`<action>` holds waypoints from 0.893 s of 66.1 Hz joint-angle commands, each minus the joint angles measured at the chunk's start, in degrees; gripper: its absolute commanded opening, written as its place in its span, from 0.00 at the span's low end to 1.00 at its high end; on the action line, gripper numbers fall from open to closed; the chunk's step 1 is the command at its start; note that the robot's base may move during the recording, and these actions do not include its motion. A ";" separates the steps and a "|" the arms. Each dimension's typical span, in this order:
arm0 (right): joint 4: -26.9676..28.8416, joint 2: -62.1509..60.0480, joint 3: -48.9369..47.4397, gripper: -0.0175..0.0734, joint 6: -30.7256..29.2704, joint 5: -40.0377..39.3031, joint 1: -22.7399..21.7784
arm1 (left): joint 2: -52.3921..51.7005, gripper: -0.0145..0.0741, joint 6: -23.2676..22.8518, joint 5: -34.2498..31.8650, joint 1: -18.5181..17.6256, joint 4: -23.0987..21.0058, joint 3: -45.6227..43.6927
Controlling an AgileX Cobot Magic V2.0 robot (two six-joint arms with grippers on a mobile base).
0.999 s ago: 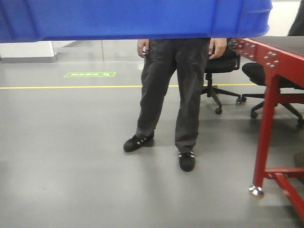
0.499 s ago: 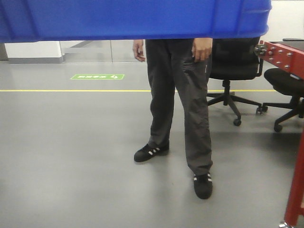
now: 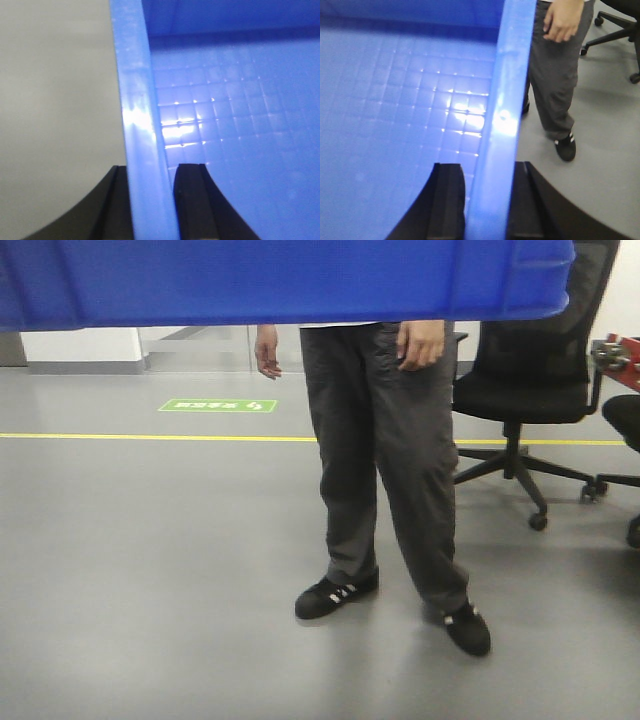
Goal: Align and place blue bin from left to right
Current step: 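Drive across the floor carrying the blue bin in both grippers, then turn and approach the other roller shelf holding the bin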
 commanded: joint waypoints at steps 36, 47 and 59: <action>1.22 -1.42 -0.91 0.02 -0.91 -4.77 0.24 | -1.43 0.04 0.79 -5.44 -0.40 -0.11 -0.75; 1.22 -1.42 -0.91 0.02 -0.91 -4.77 0.24 | -1.43 0.04 0.79 -5.44 -0.40 -0.11 -0.75; 1.22 -1.42 -0.91 0.02 -0.91 -4.77 0.24 | -1.43 0.04 0.79 -5.44 -0.40 -0.11 -0.75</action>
